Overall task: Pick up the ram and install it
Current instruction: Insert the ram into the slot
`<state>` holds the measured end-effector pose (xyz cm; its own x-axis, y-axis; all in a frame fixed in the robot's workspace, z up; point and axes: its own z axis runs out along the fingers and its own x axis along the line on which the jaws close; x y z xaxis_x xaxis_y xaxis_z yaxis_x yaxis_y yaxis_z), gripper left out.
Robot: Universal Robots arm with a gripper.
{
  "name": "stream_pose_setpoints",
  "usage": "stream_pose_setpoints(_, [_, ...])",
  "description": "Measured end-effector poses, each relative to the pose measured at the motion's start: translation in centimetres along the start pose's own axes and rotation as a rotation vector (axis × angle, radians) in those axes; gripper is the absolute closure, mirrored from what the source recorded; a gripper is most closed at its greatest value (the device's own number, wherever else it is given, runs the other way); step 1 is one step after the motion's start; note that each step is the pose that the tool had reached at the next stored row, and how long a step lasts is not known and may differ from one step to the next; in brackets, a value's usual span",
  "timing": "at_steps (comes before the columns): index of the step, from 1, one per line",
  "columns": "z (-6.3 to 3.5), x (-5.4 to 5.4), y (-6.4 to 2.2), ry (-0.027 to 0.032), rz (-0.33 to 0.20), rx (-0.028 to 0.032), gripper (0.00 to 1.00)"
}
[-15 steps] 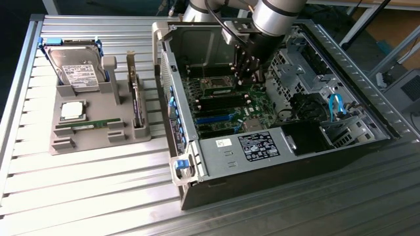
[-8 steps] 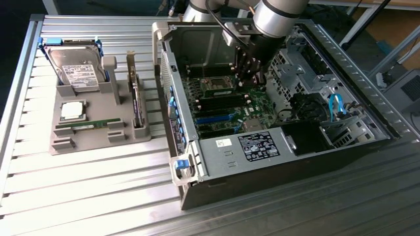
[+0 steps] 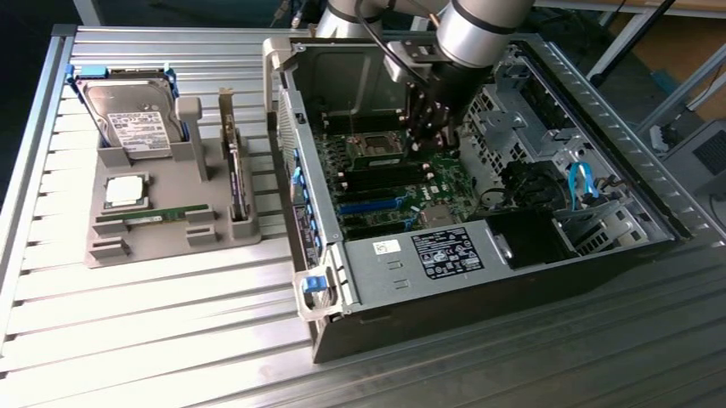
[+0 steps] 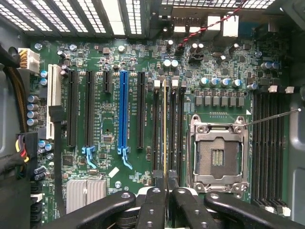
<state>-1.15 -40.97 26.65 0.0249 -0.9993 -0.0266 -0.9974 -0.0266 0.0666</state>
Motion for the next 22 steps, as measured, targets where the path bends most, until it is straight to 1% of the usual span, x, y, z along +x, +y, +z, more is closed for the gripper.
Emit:
stream_pose_setpoints(8, [0.86,0.02,-0.06,0.0000,0.000,0.0010,0.88])
stream_pose_setpoints(11, [0.90,0.05,-0.05,-0.0002,0.000,0.0012,0.88])
stream_pose_setpoints(16, [0.89,0.67,-0.03,0.0000,0.000,0.0011,0.88])
stream_pose_setpoints(22, [1.05,0.69,-0.05,-0.0004,0.000,0.0011,0.88])
